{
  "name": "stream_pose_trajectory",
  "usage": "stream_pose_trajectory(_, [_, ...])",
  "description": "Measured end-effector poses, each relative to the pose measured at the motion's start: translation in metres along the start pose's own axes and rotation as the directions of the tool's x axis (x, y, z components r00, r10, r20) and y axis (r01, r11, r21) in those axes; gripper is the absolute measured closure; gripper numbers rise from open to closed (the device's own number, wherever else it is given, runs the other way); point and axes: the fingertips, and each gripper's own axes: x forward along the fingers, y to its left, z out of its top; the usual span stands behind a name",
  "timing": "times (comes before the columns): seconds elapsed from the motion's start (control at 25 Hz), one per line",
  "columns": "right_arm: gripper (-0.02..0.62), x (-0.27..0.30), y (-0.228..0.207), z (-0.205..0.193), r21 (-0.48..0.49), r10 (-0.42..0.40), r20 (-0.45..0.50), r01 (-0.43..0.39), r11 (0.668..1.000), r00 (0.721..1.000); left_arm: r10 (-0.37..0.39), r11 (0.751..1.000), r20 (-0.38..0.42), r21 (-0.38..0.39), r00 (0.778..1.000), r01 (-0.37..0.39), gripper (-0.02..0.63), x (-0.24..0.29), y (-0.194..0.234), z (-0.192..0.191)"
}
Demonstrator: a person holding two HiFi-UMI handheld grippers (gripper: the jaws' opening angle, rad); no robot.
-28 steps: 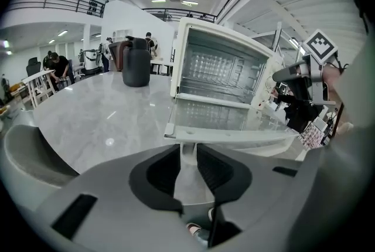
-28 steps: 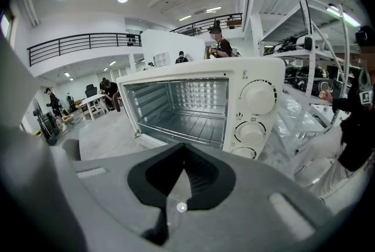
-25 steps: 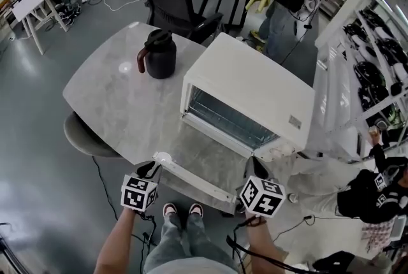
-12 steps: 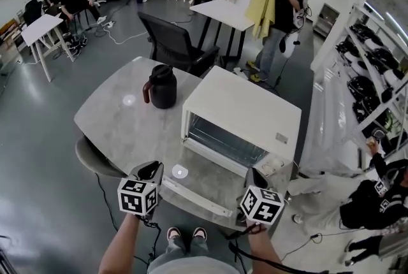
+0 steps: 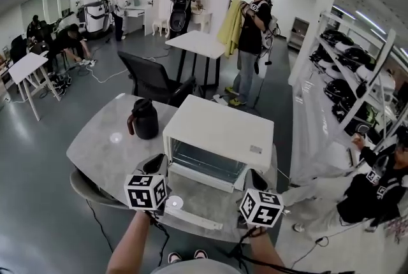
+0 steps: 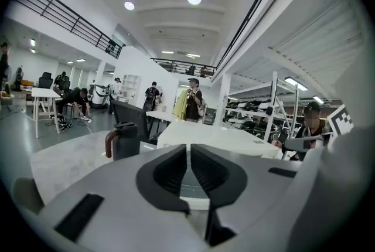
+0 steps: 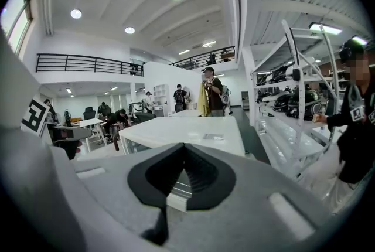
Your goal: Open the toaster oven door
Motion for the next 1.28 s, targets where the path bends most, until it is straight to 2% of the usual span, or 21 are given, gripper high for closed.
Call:
stream_pose_trajectory(0.2, [0.591,-0.012,-0.018,0.015,0.012,-0.046,0.047,0.045,0.999,0.998,-0.044,0.999,0.018,0.025,0.999,0.044,0.59,0.014,-0.025,0.016])
stream_pose_trajectory(0.48, [0.591,-0.02,-0.03,0.012,0.01,-0.082,0.059,0.081,0.997,0.995,-0.056,0.998,0.011,0.042,0.998,0.055,0.591,0.021,-0.035,0.014])
stream_pose_trajectory(1.28, [0.591,-0.021,-0.04,0.005,-0.005,-0.083,0.037,0.083,0.997,0.996,-0.05,0.998,-0.017,0.03,0.999,0.051,0.591,0.027,-0.04,-0.005])
